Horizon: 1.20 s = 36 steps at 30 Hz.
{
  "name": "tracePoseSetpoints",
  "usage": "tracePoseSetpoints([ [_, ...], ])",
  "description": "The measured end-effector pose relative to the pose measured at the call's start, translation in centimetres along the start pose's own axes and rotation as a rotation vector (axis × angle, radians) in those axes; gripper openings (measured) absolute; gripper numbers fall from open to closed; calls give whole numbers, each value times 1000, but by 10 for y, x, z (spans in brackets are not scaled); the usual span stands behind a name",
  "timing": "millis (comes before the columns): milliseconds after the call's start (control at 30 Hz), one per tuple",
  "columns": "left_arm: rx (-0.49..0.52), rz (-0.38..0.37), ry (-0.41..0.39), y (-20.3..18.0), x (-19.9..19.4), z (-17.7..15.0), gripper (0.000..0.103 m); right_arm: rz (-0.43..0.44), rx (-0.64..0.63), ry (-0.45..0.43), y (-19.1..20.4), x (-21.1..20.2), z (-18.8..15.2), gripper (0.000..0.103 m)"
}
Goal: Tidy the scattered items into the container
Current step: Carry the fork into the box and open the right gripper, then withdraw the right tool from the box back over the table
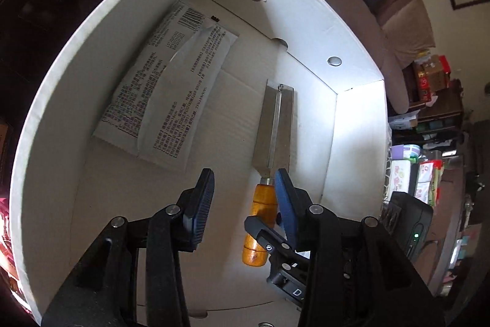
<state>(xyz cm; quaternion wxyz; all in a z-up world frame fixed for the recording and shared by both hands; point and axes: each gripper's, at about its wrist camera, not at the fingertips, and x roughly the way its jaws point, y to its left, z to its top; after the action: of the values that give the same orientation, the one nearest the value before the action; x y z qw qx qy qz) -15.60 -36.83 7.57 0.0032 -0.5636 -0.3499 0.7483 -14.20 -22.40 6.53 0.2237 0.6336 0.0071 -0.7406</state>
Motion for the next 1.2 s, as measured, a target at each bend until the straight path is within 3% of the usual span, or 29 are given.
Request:
tracePoseSetpoints([
  [133, 42, 21, -1, 0, -10, -27, 65, 50, -32, -43, 0, -37, -14, 72],
  [167, 49, 29, -10, -3, -12, -34, 69, 55, -34, -62, -3, -47, -18, 81],
  [233, 44, 20, -23, -7, -17, -46, 91, 98, -54, -65, -5, -59, -21, 84],
  [300, 35, 9, -30, -3, -27, -53, 100, 58, -96, -52, -1, -66, -23, 92],
  [333, 35, 8, -31, -5, -30, -56, 102, 32, -117, -62, 1, -72, -27, 103],
  [600, 116, 74, -139, -28, -87, -86, 103, -103, -247, -165, 23, -96, -55, 103],
  [900, 231, 262, -203, -40, -128, -145, 103, -96, -257, -190, 11, -131, -103, 103],
  [1033, 273, 307, -211, -51, -138, -179, 103, -77, -263, -211, 3, -152, -127, 103],
  [1200, 394, 356, -214, -82, -141, -230, 103, -106, -381, -249, -13, -183, -166, 103],
])
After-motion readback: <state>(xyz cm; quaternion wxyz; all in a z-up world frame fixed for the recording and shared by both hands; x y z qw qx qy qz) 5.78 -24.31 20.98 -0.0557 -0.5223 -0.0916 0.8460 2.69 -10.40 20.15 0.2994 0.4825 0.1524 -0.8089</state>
